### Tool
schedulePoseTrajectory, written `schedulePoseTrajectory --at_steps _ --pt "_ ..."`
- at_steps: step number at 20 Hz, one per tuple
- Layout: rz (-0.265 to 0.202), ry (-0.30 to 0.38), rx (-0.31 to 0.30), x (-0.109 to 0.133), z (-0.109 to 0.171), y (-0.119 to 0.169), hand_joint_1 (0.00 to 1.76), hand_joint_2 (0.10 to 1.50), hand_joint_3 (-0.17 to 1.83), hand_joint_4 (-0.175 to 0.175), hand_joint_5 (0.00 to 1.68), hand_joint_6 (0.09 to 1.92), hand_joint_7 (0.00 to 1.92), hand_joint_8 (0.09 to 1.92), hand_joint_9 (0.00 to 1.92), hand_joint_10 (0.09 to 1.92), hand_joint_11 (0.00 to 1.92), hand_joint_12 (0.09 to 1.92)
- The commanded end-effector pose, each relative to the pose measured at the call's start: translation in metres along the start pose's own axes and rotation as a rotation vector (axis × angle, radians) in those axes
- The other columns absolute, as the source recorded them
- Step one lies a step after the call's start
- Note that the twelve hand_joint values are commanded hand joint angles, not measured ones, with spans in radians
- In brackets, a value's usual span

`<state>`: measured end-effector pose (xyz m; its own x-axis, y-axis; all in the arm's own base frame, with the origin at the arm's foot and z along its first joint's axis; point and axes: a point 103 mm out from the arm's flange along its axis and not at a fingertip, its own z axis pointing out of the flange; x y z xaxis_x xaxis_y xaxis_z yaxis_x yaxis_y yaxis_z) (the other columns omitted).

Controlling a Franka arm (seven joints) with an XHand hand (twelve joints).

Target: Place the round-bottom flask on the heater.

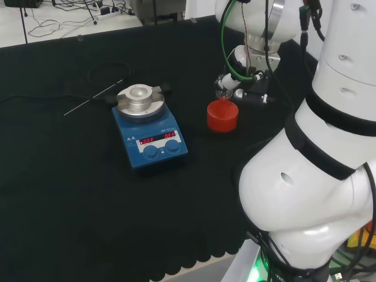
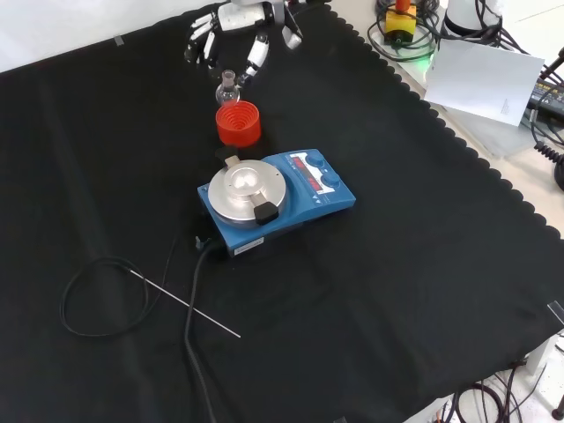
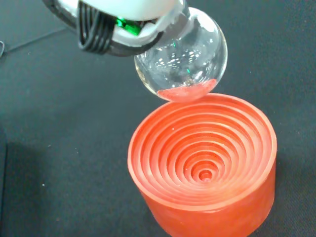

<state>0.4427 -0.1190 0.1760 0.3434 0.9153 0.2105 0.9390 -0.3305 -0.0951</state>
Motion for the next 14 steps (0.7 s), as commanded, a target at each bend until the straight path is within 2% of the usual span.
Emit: schedulePoseTrajectory --at_steps 1,6,14 --pt "-0.026 0.002 -0.023 0.034 -0.047 -0.020 1.11 0.70 0.68 0.122 1.17 0.87 0.35 0.66 0.59 0.61 0.18 1.38" --pt "-0.066 0.011 -0.033 0.064 -0.065 -0.022 1.11 0.69 0.68 0.116 1.17 0.87 0.34 0.66 0.58 0.61 0.18 1.38" --pt "-0.160 0.006 -0.011 0.131 -0.079 -0.010 1.11 0.69 0.69 0.110 1.17 0.87 0.33 0.66 0.58 0.61 0.18 1.38"
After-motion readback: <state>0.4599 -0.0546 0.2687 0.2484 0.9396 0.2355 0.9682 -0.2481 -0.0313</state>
